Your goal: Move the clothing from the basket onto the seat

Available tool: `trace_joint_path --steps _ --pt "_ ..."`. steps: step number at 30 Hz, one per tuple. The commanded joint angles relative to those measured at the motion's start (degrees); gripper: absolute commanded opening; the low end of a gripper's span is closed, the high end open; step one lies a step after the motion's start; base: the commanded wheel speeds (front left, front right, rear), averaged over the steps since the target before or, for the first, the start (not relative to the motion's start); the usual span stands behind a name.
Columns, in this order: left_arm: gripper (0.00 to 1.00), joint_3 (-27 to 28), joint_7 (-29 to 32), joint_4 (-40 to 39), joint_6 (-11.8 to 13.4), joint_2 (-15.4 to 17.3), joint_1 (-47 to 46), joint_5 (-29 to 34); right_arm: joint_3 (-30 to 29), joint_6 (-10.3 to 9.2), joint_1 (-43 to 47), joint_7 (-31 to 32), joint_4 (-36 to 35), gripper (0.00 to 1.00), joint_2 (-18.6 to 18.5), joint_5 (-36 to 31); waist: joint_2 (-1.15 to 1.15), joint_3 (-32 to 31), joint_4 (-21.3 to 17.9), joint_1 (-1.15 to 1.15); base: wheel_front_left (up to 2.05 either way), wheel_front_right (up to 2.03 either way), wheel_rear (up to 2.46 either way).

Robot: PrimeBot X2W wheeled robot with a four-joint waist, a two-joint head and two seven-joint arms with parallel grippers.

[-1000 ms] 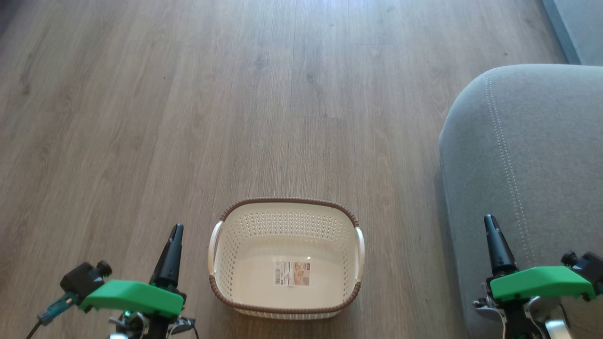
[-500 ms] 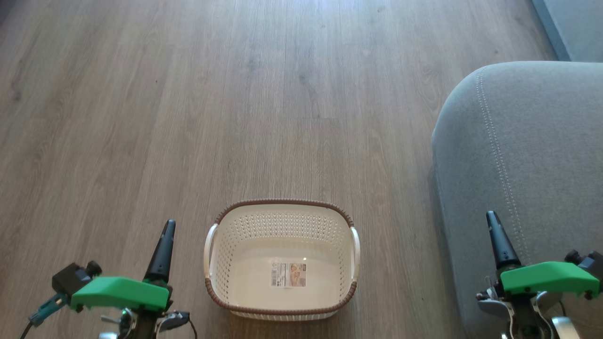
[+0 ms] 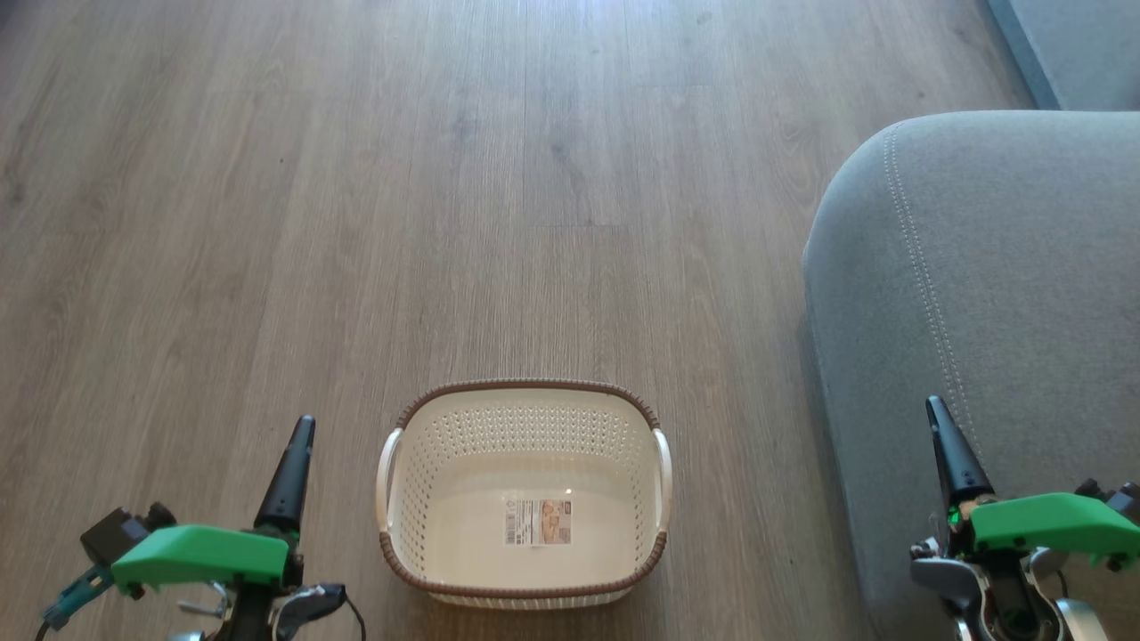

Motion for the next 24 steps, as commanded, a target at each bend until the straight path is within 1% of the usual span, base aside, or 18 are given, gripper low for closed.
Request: trace_joint_path --steps 1,18,24 --pt "0.00 2.4 0.5 -1.3 -0.5 0.8 -3.7 -1.8 0.7 -0.01 -3.4 0.7 -1.7 0.00 -1.1 1.9 0.00 0.0 -0.1 0.00 0.00 0.00 0.00" --pt "0.00 5.1 3.4 -0.7 -0.5 0.7 -4.4 -11.9 -0.3 -0.01 -4.5 3.6 -1.2 0.00 -1.1 12.6 0.00 -0.2 -1.6 0.00 0.00 0.00 0.00" --pt "0.00 5.9 4.2 -0.5 -0.6 0.7 -4.6 -14.6 -0.6 -0.01 -4.8 4.4 -1.0 0.00 -1.1 15.4 0.00 -0.3 -2.0 0.00 0.00 0.00 0.00"
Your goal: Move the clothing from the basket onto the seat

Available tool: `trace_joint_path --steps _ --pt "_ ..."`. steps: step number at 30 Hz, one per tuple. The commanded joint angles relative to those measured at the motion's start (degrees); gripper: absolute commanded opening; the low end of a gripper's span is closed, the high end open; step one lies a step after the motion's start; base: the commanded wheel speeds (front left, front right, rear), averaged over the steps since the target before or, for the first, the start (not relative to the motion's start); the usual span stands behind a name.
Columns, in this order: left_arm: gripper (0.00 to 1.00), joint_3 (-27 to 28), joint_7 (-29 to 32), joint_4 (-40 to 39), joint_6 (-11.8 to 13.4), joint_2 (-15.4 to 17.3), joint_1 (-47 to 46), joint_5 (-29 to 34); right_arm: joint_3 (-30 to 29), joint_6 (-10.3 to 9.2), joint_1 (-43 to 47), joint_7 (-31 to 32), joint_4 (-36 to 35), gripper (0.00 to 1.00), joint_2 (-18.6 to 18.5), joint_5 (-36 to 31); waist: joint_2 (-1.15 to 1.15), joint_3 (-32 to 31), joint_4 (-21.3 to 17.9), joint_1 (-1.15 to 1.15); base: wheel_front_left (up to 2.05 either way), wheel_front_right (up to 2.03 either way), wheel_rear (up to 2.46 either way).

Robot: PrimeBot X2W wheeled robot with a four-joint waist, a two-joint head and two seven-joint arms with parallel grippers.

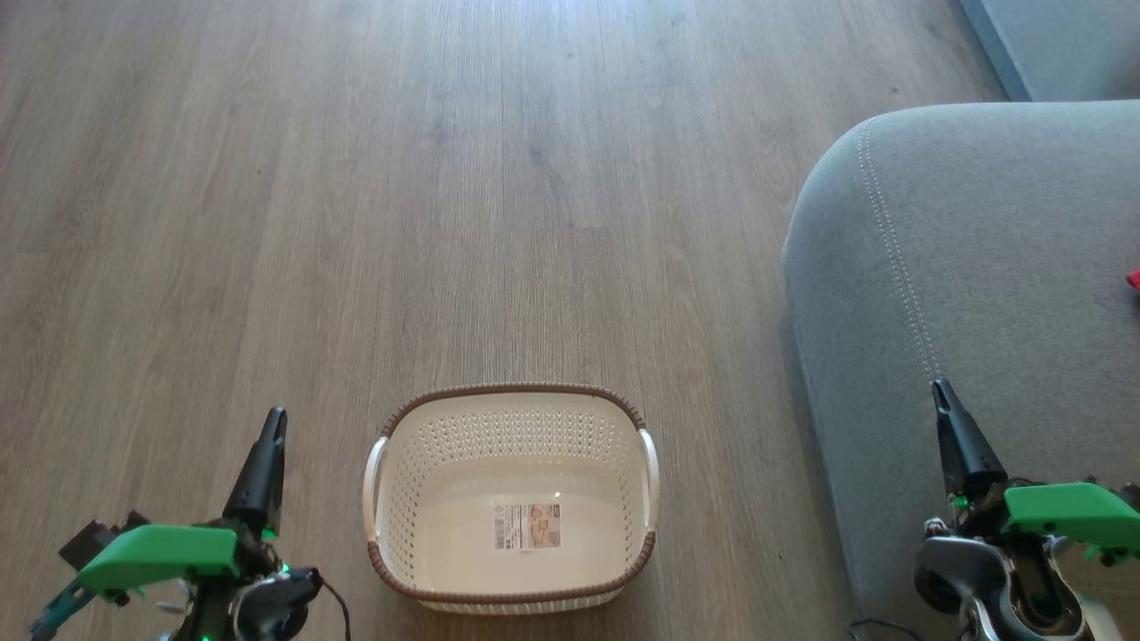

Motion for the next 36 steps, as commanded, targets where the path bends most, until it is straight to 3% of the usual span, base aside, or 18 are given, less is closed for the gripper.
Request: trace_joint_path --steps 1,36 --pt "0.00 2.3 0.2 -1.7 -0.5 0.7 -3.4 -0.4 1.0 0.00 -3.0 0.4 -1.9 0.00 -1.1 0.5 0.00 0.0 0.0 0.00 0.00 0.00 0.00" --pt "0.00 3.1 0.9 -1.6 -0.5 0.1 -3.5 0.2 0.5 0.00 -3.0 0.8 -1.9 0.00 -0.7 0.1 0.00 0.0 0.0 0.00 0.00 0.00 0.00"
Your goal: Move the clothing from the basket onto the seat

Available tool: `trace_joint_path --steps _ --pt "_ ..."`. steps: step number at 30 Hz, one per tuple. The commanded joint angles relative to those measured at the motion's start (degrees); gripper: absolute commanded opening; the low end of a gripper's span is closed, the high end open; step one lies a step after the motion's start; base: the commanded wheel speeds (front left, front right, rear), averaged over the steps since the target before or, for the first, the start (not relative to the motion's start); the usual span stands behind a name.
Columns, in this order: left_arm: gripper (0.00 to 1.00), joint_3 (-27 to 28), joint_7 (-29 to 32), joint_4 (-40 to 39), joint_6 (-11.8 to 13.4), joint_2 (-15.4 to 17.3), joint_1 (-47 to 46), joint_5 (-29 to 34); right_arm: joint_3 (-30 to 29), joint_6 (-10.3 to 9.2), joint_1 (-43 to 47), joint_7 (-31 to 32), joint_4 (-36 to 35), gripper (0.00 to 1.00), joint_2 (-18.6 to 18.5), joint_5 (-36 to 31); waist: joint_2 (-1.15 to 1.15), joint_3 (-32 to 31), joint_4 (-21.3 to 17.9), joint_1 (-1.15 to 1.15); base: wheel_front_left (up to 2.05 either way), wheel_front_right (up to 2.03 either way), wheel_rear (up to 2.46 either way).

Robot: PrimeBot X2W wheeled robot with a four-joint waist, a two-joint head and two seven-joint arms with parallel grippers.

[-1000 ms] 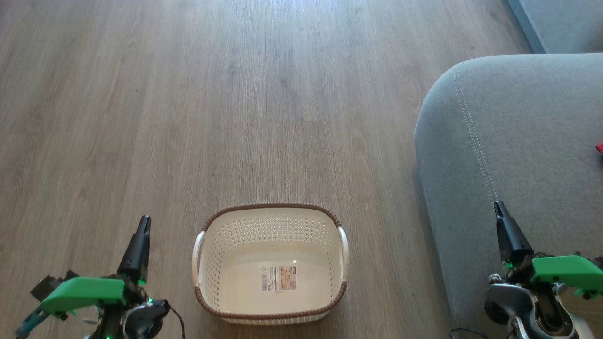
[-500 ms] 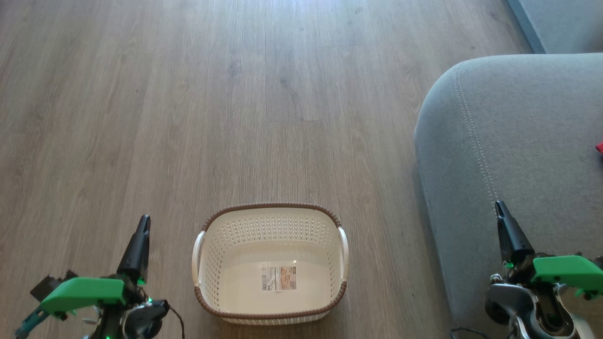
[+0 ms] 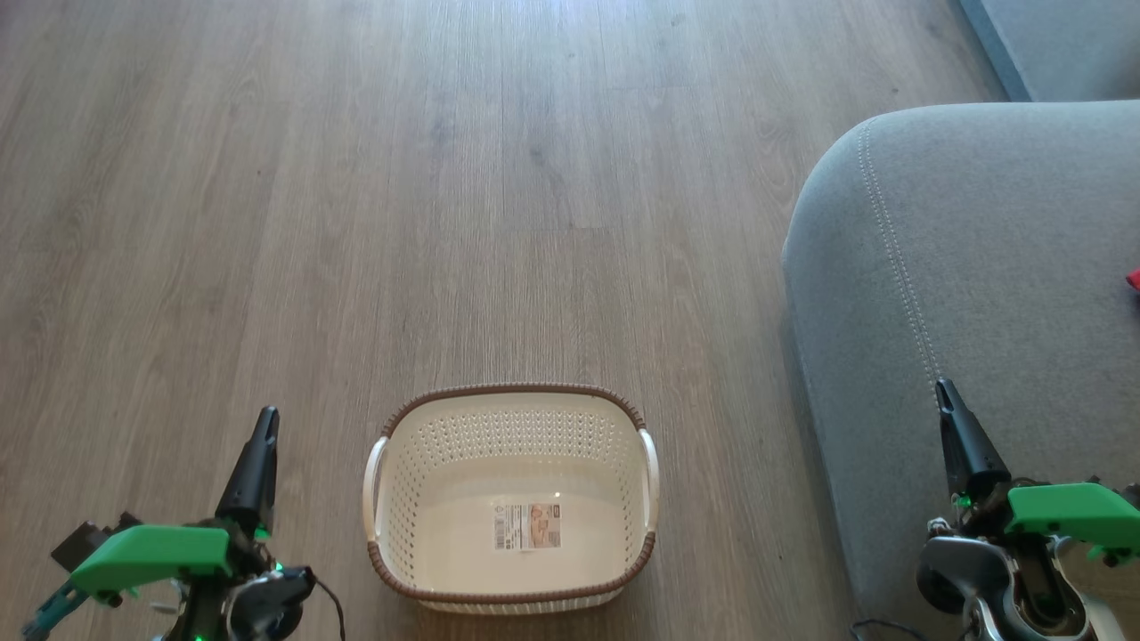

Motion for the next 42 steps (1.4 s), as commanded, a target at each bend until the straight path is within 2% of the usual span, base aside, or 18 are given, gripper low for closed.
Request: trace_joint_path --steps 1,42 --pt "0.00 2.0 0.3 -1.7 -0.5 0.3 -3.4 0.4 1.1 0.00 -2.9 0.3 -1.9 0.00 -0.7 -0.1 0.00 0.0 0.0 0.00 0.00 0.00 0.00" --pt "0.00 2.6 0.8 -1.6 -0.5 -0.1 -3.4 0.9 0.8 0.00 -2.9 0.6 -1.8 0.00 -0.5 -0.3 0.00 0.0 0.0 0.00 0.00 0.00 0.00"
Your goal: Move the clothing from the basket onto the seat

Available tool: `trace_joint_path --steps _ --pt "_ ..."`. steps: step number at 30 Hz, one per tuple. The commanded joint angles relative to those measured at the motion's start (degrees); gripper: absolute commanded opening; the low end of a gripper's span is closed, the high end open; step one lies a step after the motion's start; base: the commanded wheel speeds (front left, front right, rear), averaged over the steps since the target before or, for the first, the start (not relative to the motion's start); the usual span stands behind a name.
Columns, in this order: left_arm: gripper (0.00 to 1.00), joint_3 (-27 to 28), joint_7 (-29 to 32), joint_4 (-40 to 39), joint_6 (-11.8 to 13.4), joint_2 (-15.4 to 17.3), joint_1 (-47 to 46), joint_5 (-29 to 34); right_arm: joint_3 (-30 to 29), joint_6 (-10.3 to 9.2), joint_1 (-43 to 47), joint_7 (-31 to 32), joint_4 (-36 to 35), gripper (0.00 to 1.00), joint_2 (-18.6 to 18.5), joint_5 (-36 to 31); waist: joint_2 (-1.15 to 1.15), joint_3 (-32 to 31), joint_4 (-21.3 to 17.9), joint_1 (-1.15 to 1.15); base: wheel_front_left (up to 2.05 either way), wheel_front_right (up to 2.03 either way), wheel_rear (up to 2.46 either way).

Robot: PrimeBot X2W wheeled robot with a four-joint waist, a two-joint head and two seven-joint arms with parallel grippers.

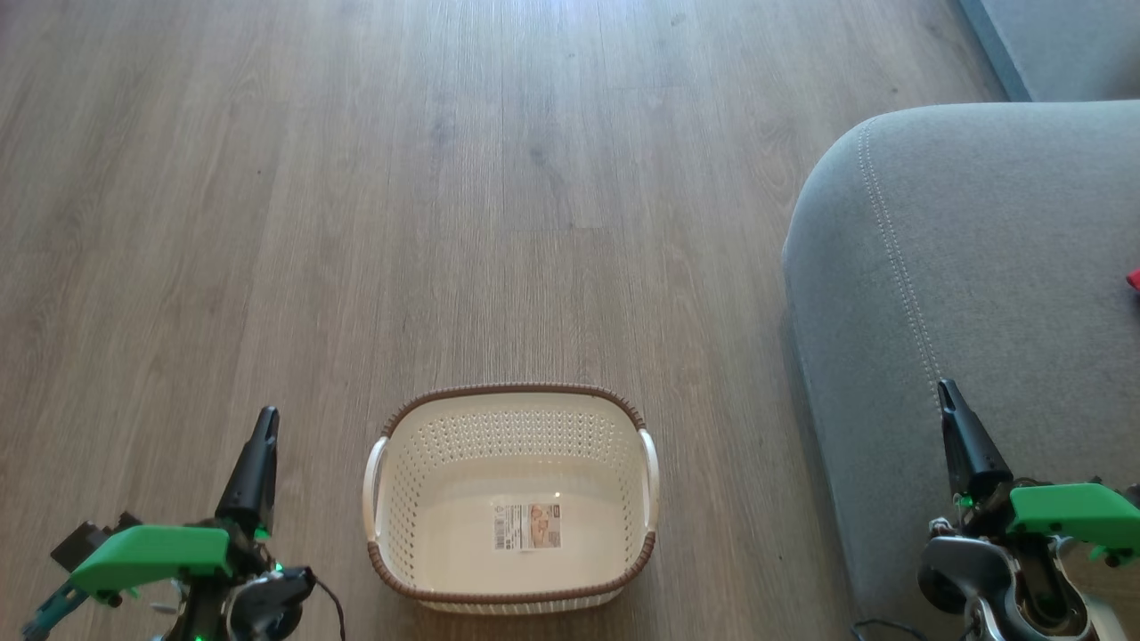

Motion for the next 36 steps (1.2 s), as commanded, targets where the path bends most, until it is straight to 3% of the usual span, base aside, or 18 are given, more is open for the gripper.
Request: trace_joint_path --steps 1,36 --pt "0.00 2.0 0.3 -1.7 -0.5 0.2 -3.4 0.4 1.0 0.00 -2.9 0.5 -1.8 0.00 -0.5 -0.3 0.00 0.0 0.0 0.00 0.00 0.00 0.00" --pt "0.00 2.4 0.6 -1.6 -0.5 0.0 -3.5 0.7 0.8 0.00 -2.9 0.7 -1.8 0.00 -0.4 -0.5 0.00 0.0 0.0 0.00 0.00 0.00 0.00"
